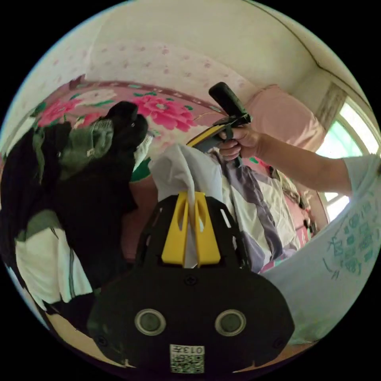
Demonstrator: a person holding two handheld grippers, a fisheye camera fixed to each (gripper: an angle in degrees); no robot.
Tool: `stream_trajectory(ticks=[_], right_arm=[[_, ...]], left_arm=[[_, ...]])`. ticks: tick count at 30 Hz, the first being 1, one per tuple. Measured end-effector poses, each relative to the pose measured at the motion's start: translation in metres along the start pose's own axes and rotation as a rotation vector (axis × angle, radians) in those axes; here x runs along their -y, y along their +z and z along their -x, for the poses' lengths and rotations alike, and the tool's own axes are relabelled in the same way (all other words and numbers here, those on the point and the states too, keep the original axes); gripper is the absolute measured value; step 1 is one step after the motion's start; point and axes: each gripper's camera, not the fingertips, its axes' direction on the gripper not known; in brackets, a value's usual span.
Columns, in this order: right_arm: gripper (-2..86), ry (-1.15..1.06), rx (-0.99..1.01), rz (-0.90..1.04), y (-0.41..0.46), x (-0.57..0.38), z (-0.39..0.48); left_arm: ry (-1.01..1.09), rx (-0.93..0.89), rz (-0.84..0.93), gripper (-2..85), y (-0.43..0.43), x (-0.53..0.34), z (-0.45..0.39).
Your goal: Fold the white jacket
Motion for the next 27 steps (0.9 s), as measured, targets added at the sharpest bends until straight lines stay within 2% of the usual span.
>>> stream_trajectory(ticks=[4,7,9,10,12,15,16,17,19,22,25,27], right_arm=[[0.3,-0.109,-0.048,-0.232,-0.079,-0.103,0.068],[0.3,-0.051,-0.128,-0.338,-0.108,-0.208,0.114],[0.6,0.080,-0.205,-0.377,-0.103,-0.289,0.136],[0.7,0.126,-0.230,-0.382,-0.099,-0.308,0.139],[1.4,0.395,-0.333,-0.380,-0.078,-0.381,0.132],[3.4,0.709,-0.473,-0.368,-0.060,-0.456,0.127],[4.4,0.731,-0.488,-0.395,-0.061,-0.465,0.132],[6.4,0.752,-0.508,-0.442,-0.067,-0.476,0.143],[8.0,0.718,-0.580,-0.461,-0.076,-0.473,0.164],[11.1,0.549,-0.708,-0.409,-0.083,-0.432,0.193],[12.4,0.346,-0.775,-0.338,-0.077,-0.377,0.209],[12.7,0.229,-0.816,-0.254,-0.061,-0.340,0.208]], left_arm=[[0.338,0.080,-0.026,1.5,-0.026,0.019,-0.110],[0.638,0.131,0.020,1.8,-0.015,0.021,-0.210],[0.903,0.213,0.092,2.3,0.018,0.008,-0.285],[0.967,0.232,0.114,2.5,0.030,0.003,-0.302],[1.173,0.300,0.208,3.4,0.092,-0.022,-0.356],[1.343,0.280,0.426,5.9,0.161,-0.051,-0.397],[1.366,0.276,0.465,6.4,0.166,-0.053,-0.404],[1.387,0.285,0.485,7.2,0.163,-0.054,-0.415],[1.361,0.283,0.382,8.0,0.137,-0.048,-0.423],[1.240,0.341,0.209,9.3,0.088,-0.035,-0.415],[0.946,0.440,0.060,11.0,0.042,-0.018,-0.375],[0.564,0.464,0.025,16.1,0.017,-0.010,-0.313]])
